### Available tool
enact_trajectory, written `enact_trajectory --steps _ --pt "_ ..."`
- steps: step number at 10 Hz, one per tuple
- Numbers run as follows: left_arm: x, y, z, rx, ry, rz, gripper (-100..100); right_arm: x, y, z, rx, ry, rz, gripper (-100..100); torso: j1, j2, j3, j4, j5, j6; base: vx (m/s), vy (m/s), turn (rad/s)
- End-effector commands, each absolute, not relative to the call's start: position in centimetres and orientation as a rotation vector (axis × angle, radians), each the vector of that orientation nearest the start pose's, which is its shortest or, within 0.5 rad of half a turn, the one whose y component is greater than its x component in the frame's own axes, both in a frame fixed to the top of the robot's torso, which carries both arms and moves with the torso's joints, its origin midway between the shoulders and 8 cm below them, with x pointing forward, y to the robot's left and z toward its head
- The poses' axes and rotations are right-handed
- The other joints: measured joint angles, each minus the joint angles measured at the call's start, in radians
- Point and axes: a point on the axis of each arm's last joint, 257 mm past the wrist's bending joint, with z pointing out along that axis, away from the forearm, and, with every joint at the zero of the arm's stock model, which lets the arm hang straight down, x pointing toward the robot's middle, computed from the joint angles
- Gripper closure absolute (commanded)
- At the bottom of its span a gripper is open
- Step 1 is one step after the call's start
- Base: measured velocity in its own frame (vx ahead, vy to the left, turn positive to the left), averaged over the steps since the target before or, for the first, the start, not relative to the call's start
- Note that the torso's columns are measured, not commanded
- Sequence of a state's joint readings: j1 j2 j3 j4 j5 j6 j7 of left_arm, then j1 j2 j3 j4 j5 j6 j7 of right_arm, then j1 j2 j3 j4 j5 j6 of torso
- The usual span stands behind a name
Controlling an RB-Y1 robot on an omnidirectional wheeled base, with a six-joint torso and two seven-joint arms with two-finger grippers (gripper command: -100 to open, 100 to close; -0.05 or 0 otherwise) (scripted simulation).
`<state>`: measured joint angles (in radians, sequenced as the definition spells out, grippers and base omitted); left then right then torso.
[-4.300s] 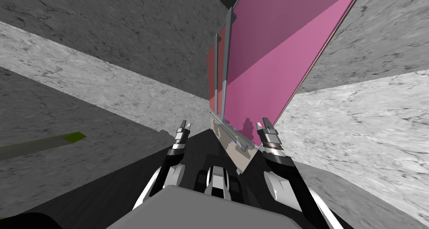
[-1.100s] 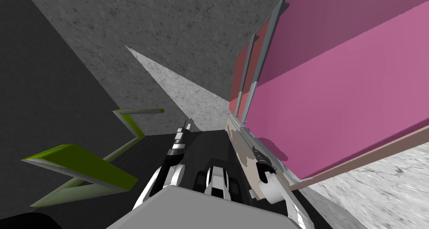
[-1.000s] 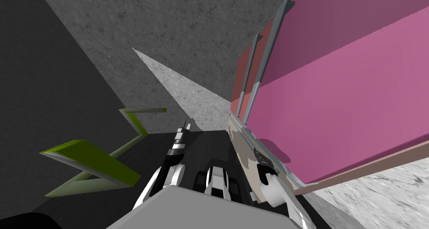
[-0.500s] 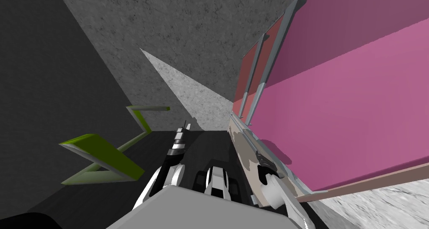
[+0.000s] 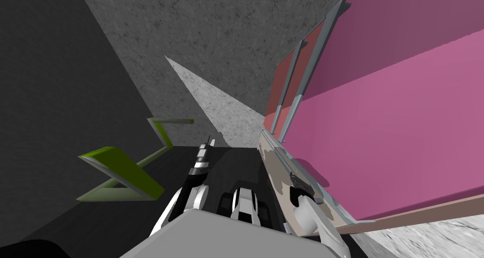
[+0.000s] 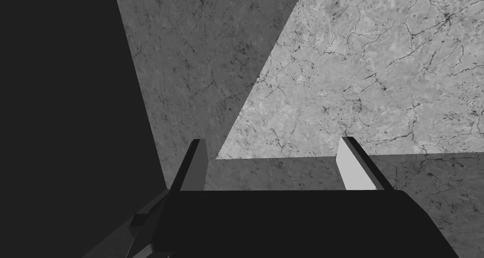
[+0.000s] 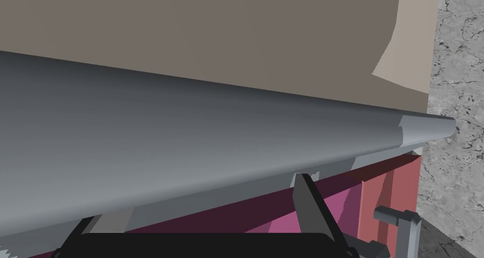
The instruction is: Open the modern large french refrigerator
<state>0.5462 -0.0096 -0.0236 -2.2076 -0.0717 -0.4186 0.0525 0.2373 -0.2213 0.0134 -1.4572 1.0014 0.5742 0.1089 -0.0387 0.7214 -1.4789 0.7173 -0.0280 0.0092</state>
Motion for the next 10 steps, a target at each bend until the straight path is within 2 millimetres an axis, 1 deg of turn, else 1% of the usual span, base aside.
enact_trajectory --steps 1,3,4,6,9,10 --pt "36.6 27.6 -4.2 -0.805 0.765 -1.262 0 34.2 -46.1 -43.6 0.728 1.987 -0.477 -100 0.001 0.001 -0.001 0.000 0.000 0.000 0.009 -0.015 0.008" --pt "36.6 27.6 -4.2 -0.805 0.765 -1.262 0 34.2 -46.1 -43.6 0.728 1.987 -0.477 -100 0.006 0.003 0.001 0.000 -0.001 -0.001 0.004 -0.003 0.003" --pt "36.6 27.6 -4.2 -0.805 0.765 -1.263 0 36.2 -45.7 -41.7 0.661 1.955 -0.500 -100 0.004 0.003 0.001 0.000 0.001 0.001 -0.001 0.025 -0.016" --pt "36.6 27.6 -4.2 -0.805 0.765 -1.263 0 35.7 -45.8 -42.0 0.624 1.971 -0.550 -100 0.010 0.001 -0.001 0.006 0.008 -0.005 0.011 0.014 -0.029" --pt "36.6 27.6 -4.2 -0.805 0.765 -1.263 0 34.7 -46.0 -42.6 0.544 1.998 -0.650 -100 0.009 0.002 -0.001 0.005 0.008 -0.002 0.019 0.000 -0.030" --pt "36.6 27.6 -4.2 -0.805 0.765 -1.263 0 34.7 -46.0 -42.6 0.544 1.998 -0.650 -100 0.006 0.003 0.000 0.006 0.010 0.000 0.011 0.014 0.005"
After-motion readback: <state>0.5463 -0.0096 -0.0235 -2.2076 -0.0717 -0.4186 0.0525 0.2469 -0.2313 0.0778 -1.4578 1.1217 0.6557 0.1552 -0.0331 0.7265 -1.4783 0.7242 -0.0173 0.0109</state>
